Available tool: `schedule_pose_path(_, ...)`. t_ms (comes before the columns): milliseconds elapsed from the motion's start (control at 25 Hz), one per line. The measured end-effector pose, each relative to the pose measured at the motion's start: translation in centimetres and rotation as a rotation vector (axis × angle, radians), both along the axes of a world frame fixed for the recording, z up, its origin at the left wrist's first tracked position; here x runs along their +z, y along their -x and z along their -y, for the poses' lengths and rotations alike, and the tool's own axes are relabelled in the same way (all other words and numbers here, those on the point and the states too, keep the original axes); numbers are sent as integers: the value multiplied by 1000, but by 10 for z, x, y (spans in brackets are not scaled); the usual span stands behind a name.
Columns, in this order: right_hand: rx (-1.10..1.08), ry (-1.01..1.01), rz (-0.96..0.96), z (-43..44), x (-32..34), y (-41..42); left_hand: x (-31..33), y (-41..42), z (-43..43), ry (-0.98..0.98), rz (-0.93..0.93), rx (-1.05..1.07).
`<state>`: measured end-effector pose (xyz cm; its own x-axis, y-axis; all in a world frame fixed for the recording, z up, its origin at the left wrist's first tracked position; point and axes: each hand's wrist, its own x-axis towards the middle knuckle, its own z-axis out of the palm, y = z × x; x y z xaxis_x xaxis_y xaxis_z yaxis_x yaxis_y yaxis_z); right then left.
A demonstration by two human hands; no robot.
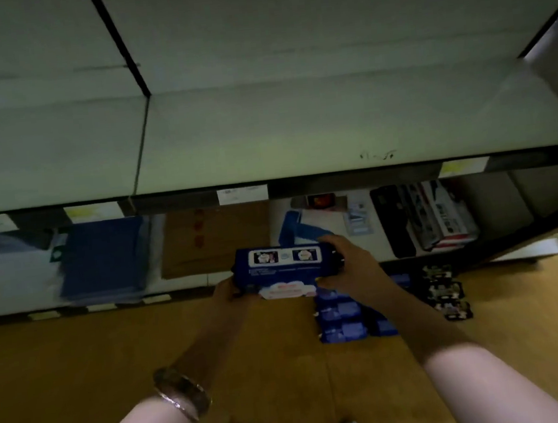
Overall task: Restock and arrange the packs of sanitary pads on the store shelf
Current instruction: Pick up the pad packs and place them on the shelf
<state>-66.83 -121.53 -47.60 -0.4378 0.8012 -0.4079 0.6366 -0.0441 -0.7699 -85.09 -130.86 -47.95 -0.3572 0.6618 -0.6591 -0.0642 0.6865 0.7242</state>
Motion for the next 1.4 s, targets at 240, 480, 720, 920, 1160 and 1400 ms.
schedule_pose_path(240,74,-34,134,-9,-173,29,-169,23,-5,89,-32,-79)
schedule_pose_path(480,191,-52,249,-11,-338,51,-329,38,-2,87,27,-34)
schedule_pose_path(720,328,-96,334,-21,-453,54,-447,42,-17,119,11,-68)
schedule_pose_path(920,437,-151,383,-36,-499,51,-499,26,-24,107,84,-4)
schedule_pose_path(1160,617,-300,637,-42,-519,43,-529,16,-24,70,193,-27)
schedule_pose_path(1400,607,-347,686,-43,-531,40,-535,14,-35,35,174,-25)
